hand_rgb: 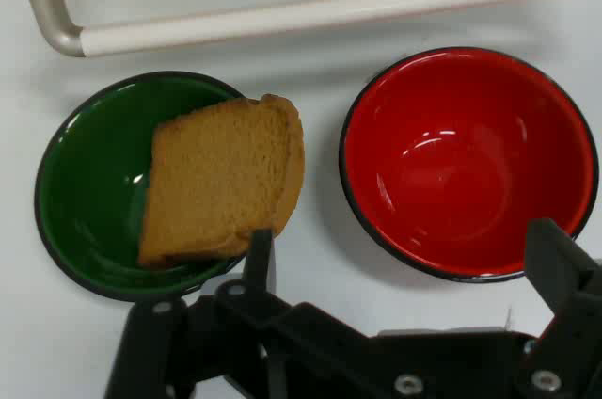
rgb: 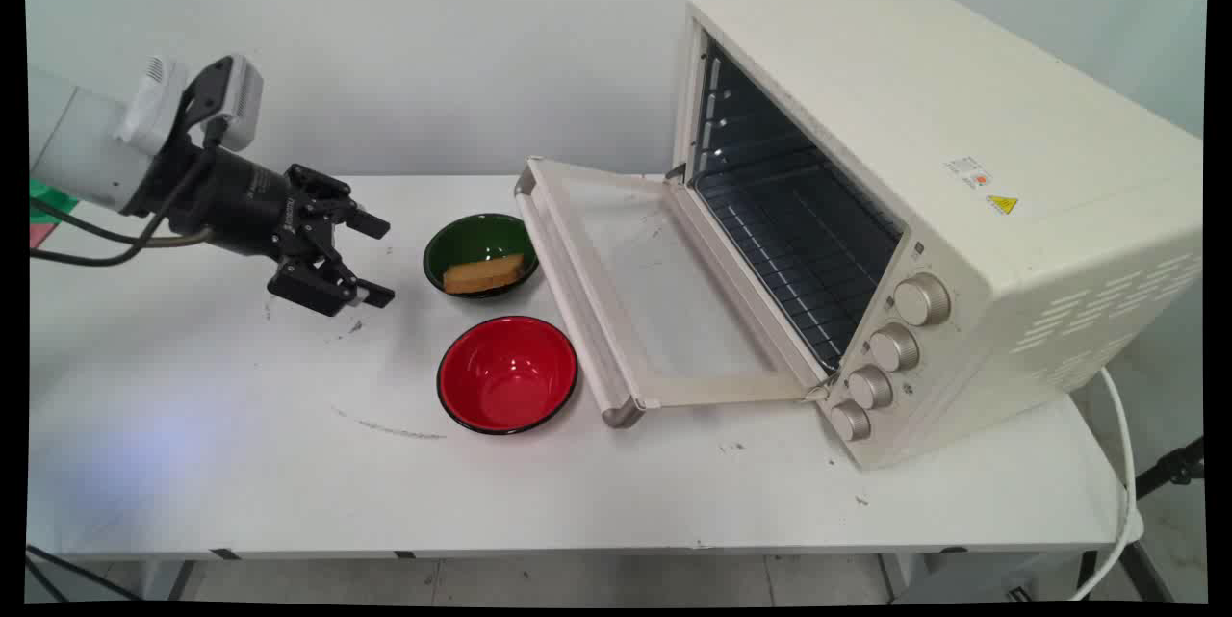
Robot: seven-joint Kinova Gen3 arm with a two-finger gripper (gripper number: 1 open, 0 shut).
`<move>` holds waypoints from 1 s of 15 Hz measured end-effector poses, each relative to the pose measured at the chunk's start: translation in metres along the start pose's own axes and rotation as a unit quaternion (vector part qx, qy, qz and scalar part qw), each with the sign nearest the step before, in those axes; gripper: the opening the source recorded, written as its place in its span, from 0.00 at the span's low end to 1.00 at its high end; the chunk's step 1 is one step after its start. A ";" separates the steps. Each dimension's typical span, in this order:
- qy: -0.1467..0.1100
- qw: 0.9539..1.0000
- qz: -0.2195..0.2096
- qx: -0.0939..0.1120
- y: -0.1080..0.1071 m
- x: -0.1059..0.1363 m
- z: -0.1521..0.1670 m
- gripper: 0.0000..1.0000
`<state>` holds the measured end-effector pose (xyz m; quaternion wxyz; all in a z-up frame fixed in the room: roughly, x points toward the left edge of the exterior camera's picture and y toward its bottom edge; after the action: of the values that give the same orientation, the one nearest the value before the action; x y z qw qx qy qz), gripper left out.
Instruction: Close the oven
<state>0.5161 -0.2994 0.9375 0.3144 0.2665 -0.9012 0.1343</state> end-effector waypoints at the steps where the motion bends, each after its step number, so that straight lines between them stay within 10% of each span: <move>1: 0.003 1.000 -0.006 -0.001 0.001 0.000 0.000 1.00; 15: 0.013 1.000 -0.014 0.015 -0.012 0.032 0.064 1.00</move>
<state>0.4700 -0.3480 0.9097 0.3242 0.2818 -0.8910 0.1469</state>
